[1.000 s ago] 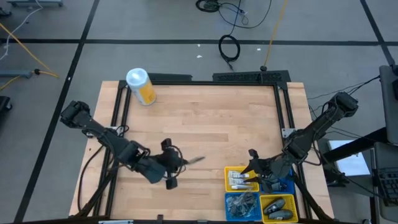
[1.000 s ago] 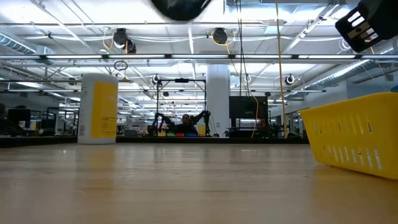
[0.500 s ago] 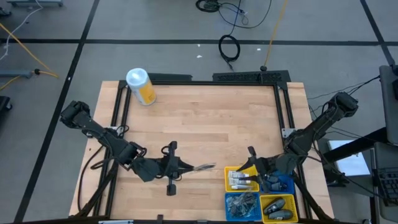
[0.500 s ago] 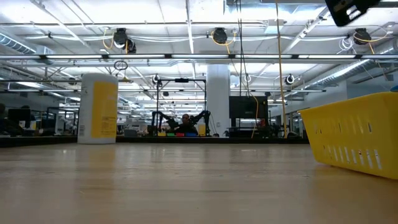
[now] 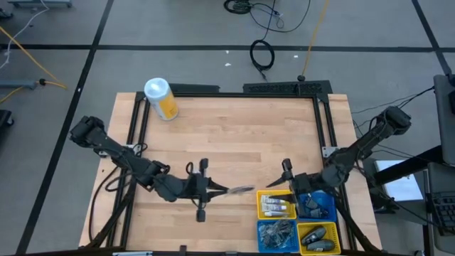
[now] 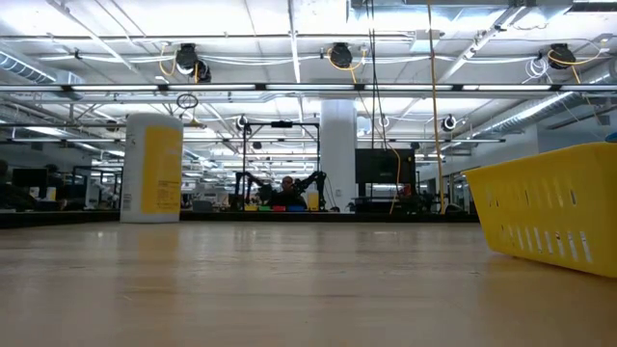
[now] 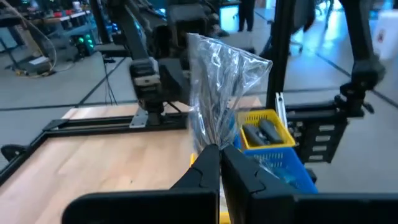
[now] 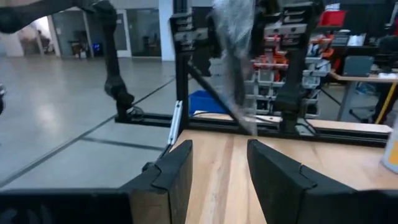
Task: Pick & Place Travel size toiletries
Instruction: Put the black hairbrush into the bottom blue bin
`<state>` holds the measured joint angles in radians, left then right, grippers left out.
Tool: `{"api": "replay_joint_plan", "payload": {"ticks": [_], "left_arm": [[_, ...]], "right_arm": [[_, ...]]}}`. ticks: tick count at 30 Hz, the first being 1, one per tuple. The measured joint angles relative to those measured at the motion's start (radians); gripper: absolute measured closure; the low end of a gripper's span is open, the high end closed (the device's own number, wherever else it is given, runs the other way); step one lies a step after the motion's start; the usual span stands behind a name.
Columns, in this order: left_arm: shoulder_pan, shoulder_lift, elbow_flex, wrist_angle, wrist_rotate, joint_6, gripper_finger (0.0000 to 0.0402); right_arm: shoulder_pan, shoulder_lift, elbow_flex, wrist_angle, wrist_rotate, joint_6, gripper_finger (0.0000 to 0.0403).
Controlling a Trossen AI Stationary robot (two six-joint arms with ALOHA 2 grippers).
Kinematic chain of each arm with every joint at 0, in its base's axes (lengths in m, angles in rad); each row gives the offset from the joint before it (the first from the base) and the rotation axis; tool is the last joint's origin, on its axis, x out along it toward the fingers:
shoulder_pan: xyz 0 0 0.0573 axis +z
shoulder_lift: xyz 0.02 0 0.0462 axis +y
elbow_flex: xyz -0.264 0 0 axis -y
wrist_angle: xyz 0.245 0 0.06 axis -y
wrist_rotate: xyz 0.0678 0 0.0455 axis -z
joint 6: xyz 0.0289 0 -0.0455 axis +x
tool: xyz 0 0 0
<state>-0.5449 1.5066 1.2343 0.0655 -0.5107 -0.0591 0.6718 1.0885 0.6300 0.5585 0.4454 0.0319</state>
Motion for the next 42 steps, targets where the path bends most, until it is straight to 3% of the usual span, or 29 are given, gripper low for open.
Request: {"api": "replay_joint_plan", "payload": {"ticks": [18, 27, 33, 39, 42], "left_arm": [[0.138, 0.181, 0.000, 0.277, 0.252, 0.055, 0.0401], [0.166, 0.191, 0.000, 0.308, 0.276, 0.066, 0.0401], [0.166, 0.191, 0.000, 0.304, 0.277, 0.065, 0.0401], [0.165, 0.191, 0.000, 0.304, 0.278, 0.059, 0.0401], [0.166, 0.191, 0.000, 0.304, 0.278, 0.054, 0.0400]], "right_arm": [[-0.031, 0.000, 0.000, 0.042, -0.030, -0.033, 0.0259], [-0.031, 0.000, 0.000, 0.036, -0.029, -0.037, 0.0261], [-0.031, 0.000, 0.000, 0.036, -0.029, -0.044, 0.0302], [-0.031, 0.000, 0.000, 0.036, -0.027, -0.055, 0.0384], [-0.031, 0.000, 0.000, 0.036, -0.026, -0.060, 0.0385]]}}
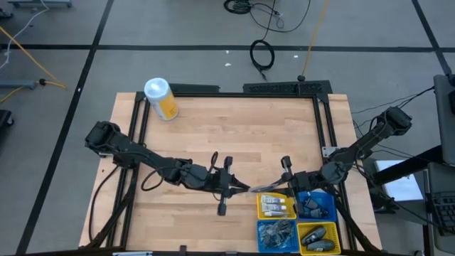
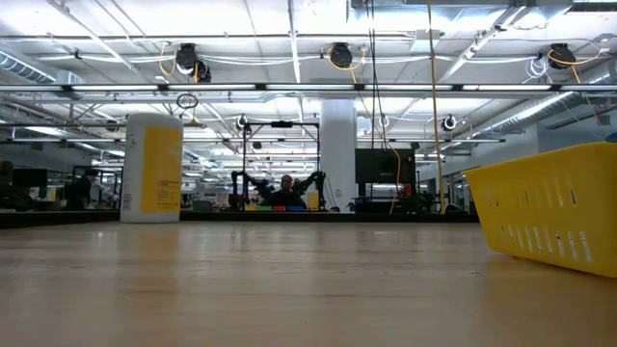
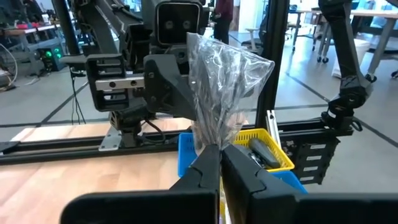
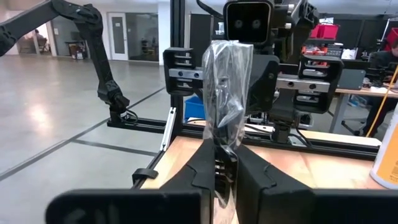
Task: Pick & Place Travel size toiletries
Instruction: Put the black hairbrush into the bottom blue bin
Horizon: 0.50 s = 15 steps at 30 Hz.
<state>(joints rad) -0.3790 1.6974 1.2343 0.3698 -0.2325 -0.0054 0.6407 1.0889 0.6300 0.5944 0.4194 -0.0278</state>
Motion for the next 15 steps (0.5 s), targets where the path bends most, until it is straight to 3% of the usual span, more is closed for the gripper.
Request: {"api": "replay_joint_plan", "payload": {"ticks": [5, 15], "left_arm": [[-0.001, 0.000, 0.000, 0.000, -0.048, -0.015, 0.0370], [0.000, -0.015, -0.001, -0.002, -0.091, 0.005, 0.0224]], "right_arm": [[0.000, 0.000, 0.000, 0.001, 0.000, -0.007, 0.0386], [0.002, -0.003, 0.000, -0.020, -0.003, 0.046, 0.0386]]}}
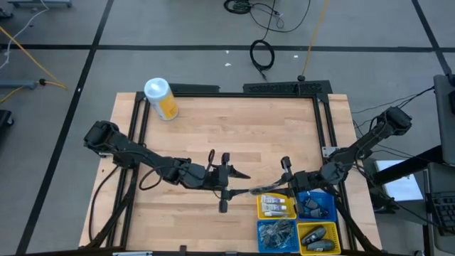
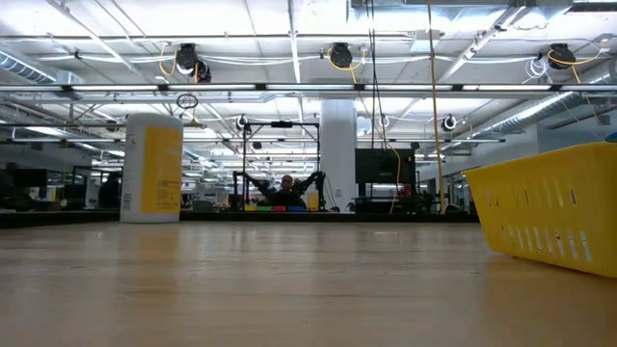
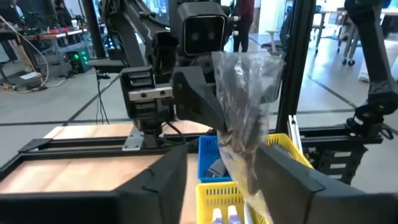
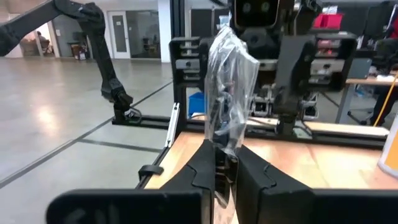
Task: Pick & Place Travel size toiletries
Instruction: Put the black hairbrush into the bottom blue bin
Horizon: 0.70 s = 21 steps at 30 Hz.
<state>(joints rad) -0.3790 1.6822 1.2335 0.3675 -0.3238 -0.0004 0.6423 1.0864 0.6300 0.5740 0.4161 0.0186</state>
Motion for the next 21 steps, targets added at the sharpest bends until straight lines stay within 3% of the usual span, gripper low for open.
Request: {"api": "replay_joint_plan", "payload": {"ticks": [8, 17, 21], "left_arm": [[-0.008, -0.041, 0.000, -0.093, -0.031, -0.008, 0.0163], [-0.023, -0.049, 0.000, -0.210, -0.070, -0.085, 0.0175], [-0.023, -0.049, 0.000, -0.262, -0.071, -0.122, 0.0185]], "right_arm": [[0.040, -0.061, 0.000, -0.134, 0.000, 0.090, 0.0386], [0.110, -0.116, 0.000, -0.434, -0.004, 0.441, 0.0386], [0.142, -0.084, 0.000, -0.500, -0.070, 0.600, 0.0386]]}}
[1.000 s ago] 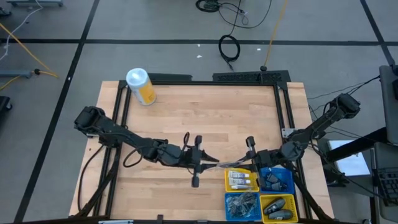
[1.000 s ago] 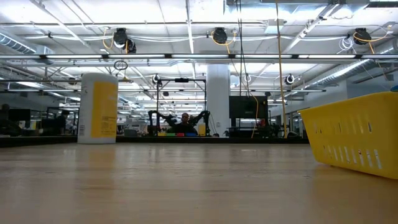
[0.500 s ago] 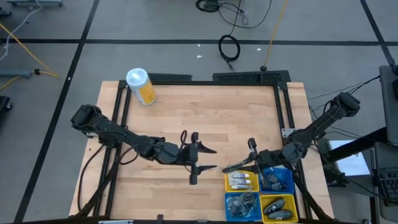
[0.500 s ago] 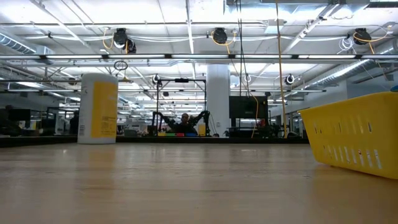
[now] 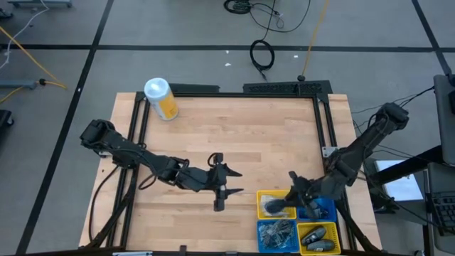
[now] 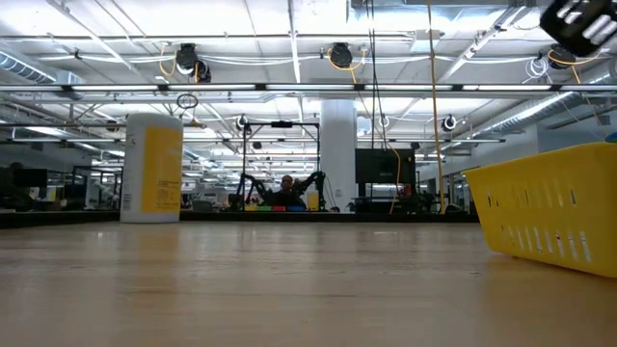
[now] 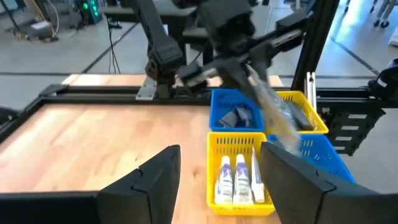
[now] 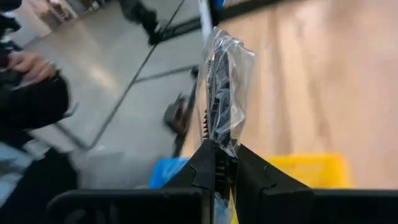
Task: Pick & Place Travel size toiletries
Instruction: Put the black hairbrush into the bottom blue bin
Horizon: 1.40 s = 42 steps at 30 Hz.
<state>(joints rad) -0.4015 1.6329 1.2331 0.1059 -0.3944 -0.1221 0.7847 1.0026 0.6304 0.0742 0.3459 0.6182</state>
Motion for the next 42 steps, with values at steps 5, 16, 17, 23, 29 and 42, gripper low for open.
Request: {"api": "replay_joint_plan", "payload": {"ticks": [5, 16, 17, 23, 29, 42], "left_arm": [[0.000, 0.000, 0.000, -0.030, 0.000, -0.037, 0.0195], [0.000, 0.000, 0.000, -0.036, 0.000, -0.047, 0.0199], [0.000, 0.000, 0.000, -0.037, 0.000, -0.047, 0.0199], [0.002, 0.000, 0.000, -0.036, 0.000, -0.047, 0.0198], [0.002, 0.000, 0.000, -0.036, 0.000, -0.047, 0.0203], [0.002, 0.000, 0.000, -0.036, 0.001, -0.046, 0.0202]], "right_arm": [[0.042, 0.061, 0.000, 0.010, -0.089, 0.122, 0.0386], [0.125, 0.152, 0.000, 0.013, -0.188, 0.356, 0.0386], [0.128, 0.164, 0.000, 0.013, -0.197, 0.376, 0.0386], [0.126, 0.255, 0.085, -0.070, -0.278, 0.379, 0.0386], [0.125, 0.338, 0.247, -0.353, -0.316, 0.329, 0.0386], [0.061, 0.456, 0.323, -0.420, -0.427, 0.271, 0.0386]]}}
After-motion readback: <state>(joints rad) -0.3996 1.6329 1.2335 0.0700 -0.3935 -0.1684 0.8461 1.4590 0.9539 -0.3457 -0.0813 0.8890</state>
